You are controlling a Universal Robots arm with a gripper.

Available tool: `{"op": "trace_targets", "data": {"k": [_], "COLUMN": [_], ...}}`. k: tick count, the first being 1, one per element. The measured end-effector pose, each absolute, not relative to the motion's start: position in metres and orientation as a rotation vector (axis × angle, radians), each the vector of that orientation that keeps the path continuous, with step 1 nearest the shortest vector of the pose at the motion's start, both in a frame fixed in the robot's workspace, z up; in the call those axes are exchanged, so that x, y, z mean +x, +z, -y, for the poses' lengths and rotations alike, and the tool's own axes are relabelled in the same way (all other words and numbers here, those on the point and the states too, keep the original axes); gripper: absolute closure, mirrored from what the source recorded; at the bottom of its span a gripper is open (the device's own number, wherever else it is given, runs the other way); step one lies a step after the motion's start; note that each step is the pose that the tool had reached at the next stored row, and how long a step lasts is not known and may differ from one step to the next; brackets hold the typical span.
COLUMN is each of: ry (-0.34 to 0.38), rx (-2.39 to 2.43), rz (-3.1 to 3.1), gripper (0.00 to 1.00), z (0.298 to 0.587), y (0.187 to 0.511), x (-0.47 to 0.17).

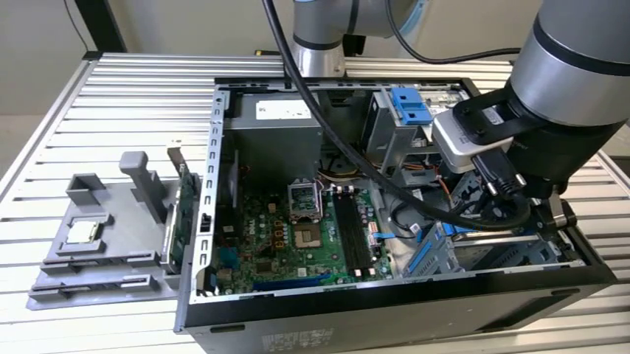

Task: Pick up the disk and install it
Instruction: 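Insert the second disk wire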

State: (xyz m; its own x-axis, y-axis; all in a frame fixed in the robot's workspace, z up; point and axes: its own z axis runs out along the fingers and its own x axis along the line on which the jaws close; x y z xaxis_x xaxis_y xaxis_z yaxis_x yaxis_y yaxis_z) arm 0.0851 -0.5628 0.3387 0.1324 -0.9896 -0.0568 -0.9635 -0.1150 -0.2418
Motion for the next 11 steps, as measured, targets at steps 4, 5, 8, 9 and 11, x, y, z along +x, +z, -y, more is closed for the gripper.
{"op": "trace_targets", "data": {"k": [4, 5, 8, 9, 11], "ry": [-0.173, -0.174, -0.174, -0.175, -0.175], "rx": [-2.187, -2.186, -2.184, -2.181, -2.177], "rz": [-1.928, -1.928, -1.932, -1.935, -1.94], "gripper": [1.0, 1.0, 1.0, 1.0, 1.0], "z": [0.564, 0.5642, 0.5647, 0.5655, 0.5674], "y": [0.3372, 0.3365, 0.3347, 0.3345, 0.3344], "x": [0.0851, 0.0851, 0.0851, 0.0851, 0.0851]}}
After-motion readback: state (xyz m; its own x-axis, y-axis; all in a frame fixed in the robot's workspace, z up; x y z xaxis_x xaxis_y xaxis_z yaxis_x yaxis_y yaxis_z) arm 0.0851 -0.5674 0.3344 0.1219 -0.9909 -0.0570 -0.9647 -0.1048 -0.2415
